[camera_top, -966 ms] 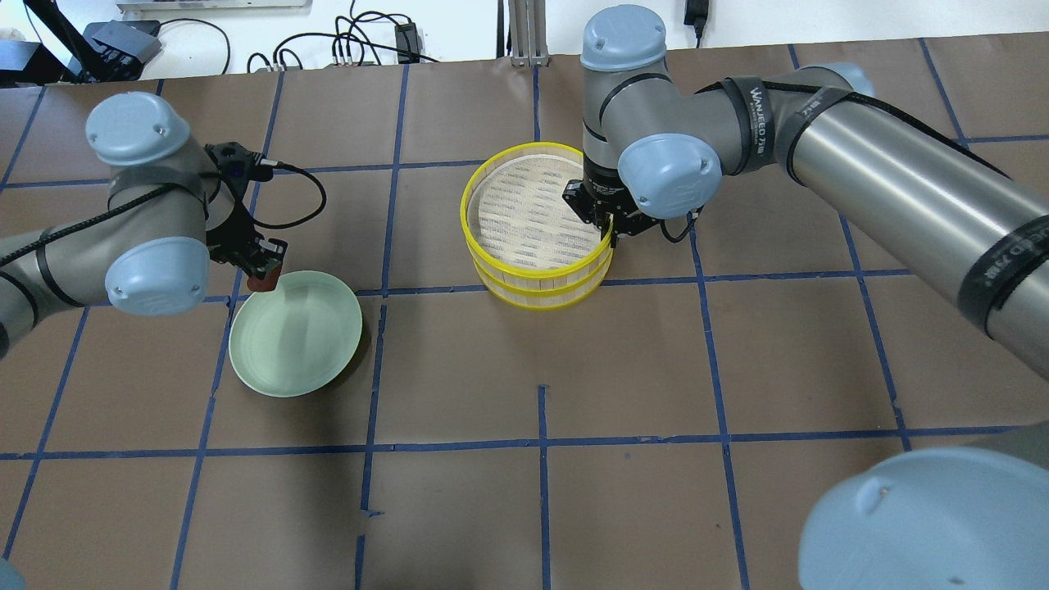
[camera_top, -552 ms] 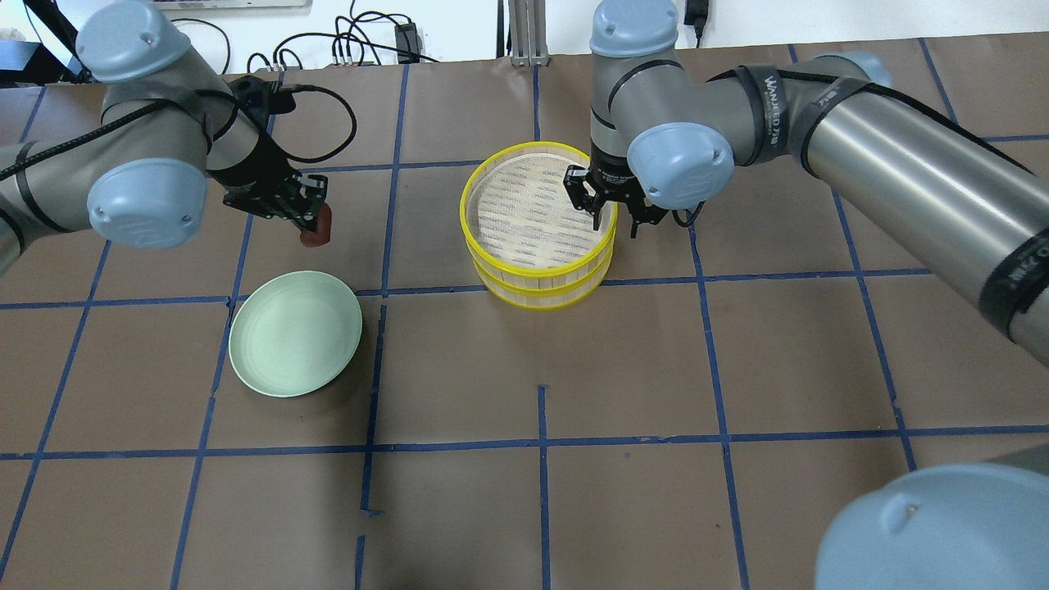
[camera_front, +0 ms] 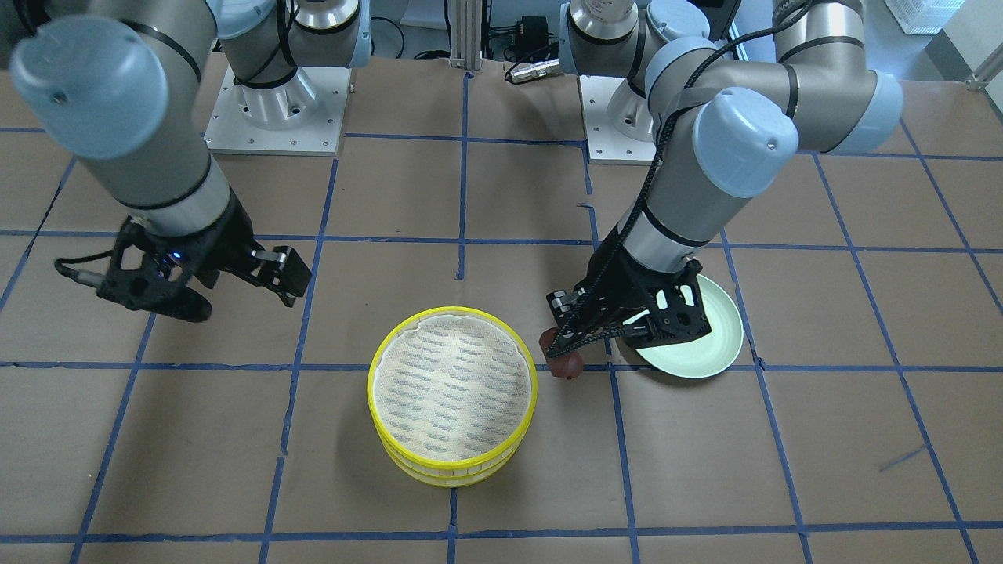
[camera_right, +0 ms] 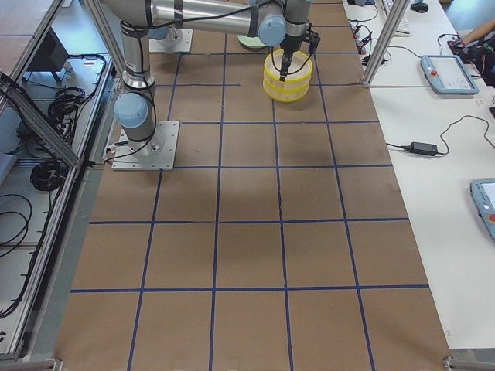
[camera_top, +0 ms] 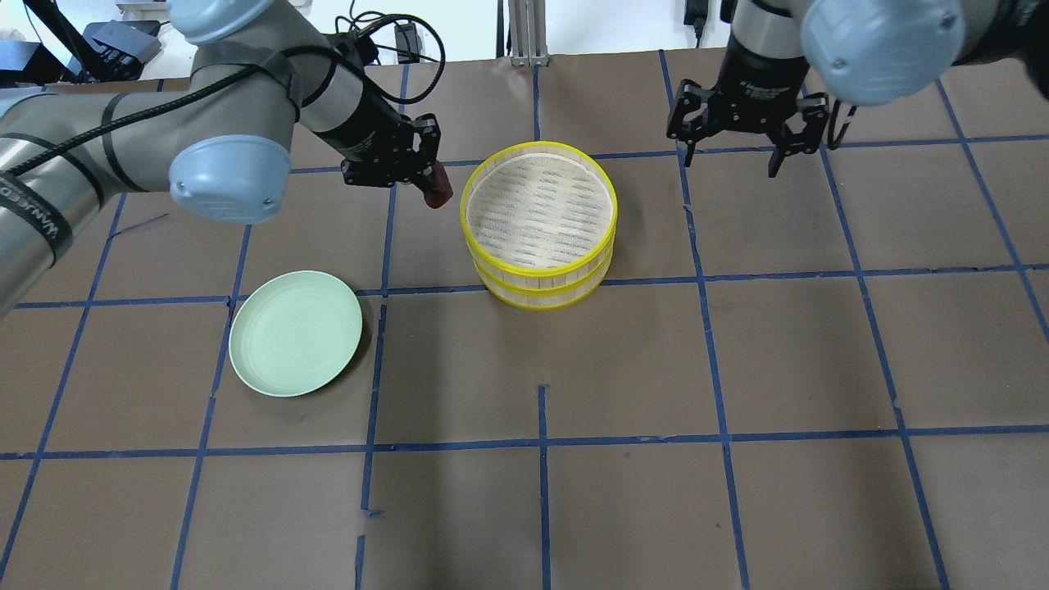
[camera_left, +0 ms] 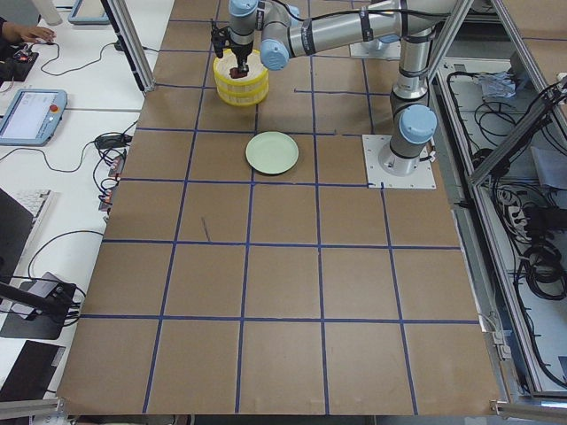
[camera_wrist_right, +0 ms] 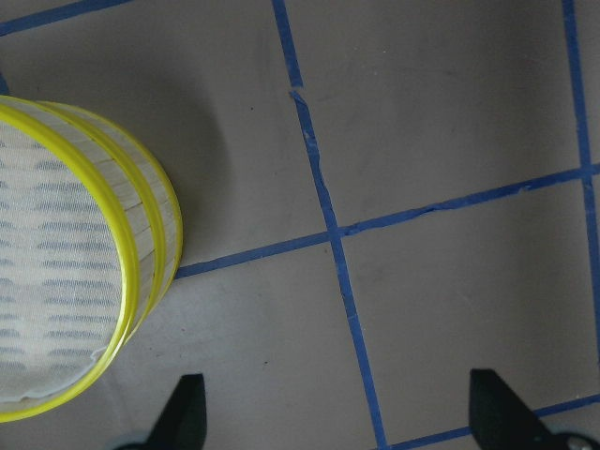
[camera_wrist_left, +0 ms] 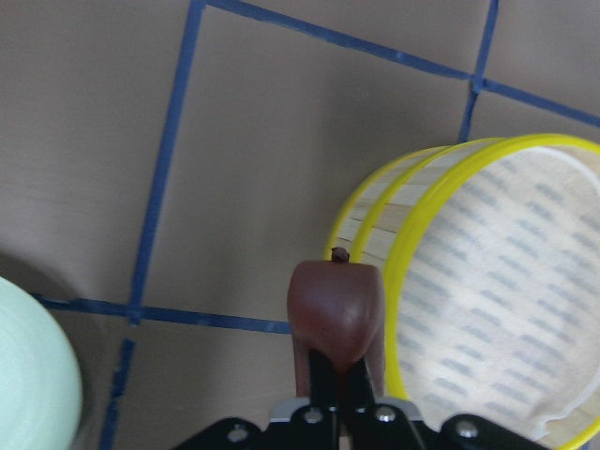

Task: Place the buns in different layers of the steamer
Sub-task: 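Carry the brown bun over the steamer with the left gripper while the right rises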

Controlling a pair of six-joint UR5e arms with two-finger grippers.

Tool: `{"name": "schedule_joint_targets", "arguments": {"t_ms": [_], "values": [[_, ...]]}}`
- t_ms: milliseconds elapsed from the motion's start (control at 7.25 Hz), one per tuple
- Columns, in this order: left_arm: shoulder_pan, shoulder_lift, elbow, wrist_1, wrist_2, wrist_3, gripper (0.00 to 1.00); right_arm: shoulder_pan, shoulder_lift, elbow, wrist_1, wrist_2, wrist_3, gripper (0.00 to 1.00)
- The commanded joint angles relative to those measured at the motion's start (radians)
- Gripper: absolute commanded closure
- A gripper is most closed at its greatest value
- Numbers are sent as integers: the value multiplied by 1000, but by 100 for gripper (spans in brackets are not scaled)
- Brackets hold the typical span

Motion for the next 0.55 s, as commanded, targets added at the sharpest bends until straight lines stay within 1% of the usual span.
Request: {"name": "schedule_joint_targets", "arguments": {"t_ms": [0,138,276,414], "values": [[-59,-38,2,45,-16,-129,94,-18,-85,-53,99,-1,-23,0],[-61,-46,0,45,-16,-129,81,-21,-96,-47,104,-10,-25,0],[-73,-46,0,45,-16,-131,64,-20,-95,-36,99,-5,-25,0],[-79,-49,0,45,-16,-138,9,-17,-96,-35,100,-2,-23,0]]}}
